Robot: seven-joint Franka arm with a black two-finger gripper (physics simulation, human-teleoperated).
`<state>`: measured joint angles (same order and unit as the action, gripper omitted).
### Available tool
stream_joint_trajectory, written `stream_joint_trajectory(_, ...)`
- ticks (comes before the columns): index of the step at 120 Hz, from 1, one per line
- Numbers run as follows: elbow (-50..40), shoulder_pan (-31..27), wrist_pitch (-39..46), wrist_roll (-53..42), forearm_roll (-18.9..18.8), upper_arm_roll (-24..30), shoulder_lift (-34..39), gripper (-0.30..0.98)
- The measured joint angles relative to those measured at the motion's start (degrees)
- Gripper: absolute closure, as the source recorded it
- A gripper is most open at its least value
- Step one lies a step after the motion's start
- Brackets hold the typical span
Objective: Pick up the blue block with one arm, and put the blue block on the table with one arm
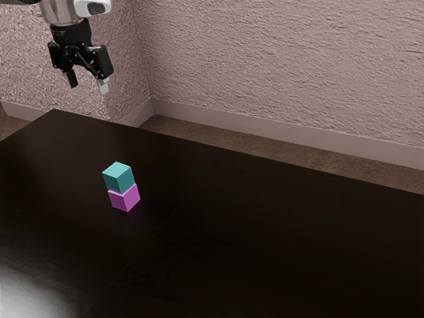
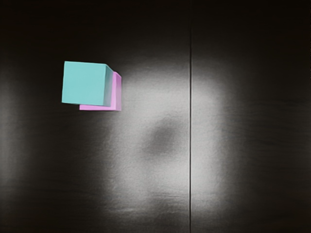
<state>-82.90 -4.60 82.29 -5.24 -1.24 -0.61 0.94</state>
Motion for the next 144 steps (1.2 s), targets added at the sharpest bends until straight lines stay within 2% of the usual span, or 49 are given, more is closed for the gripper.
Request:
stream_joint_trajectory(24, 1.1, 0.55, -0.46, -0.25, 0.52, 0.21, -0.12, 0.0)
stream_joint_trajectory(35, 14.68, 0.56, -3.26, -0.34, 0.77, 0.7, -0.94, 0.0)
stream_joint_trajectory(44, 19.12, 1.1, -4.89, -0.4, 0.85, 0.64, -2.08, 0.0)
stream_joint_trajectory(64, 20.31, 2.77, -6.43, -0.47, 0.73, -0.07, -5.47, 0.0)
stream_joint_trajectory(90, 19.57, 0.43, -4.11, -0.58, 1.02, 0.1, -10.72, 0.0)
stream_joint_trajectory(97, 13.84, -0.09, -1.6, -0.56, 0.88, 0.35, -10.64, 0.0)
stream_joint_trajectory(107, -1.13, -0.1, 4.88, -0.57, 1.07, 1.18, -7.92, 0.0)
stream_joint_trajectory(117, -11.36, -0.26, 12.04, -0.61, 1.5, 1.57, -6.99, 0.0)
stream_joint_trajectory(144, -21.39, -4.03, 26.56, -1.96, 0.9, 1.57, -6.9, 0.0)
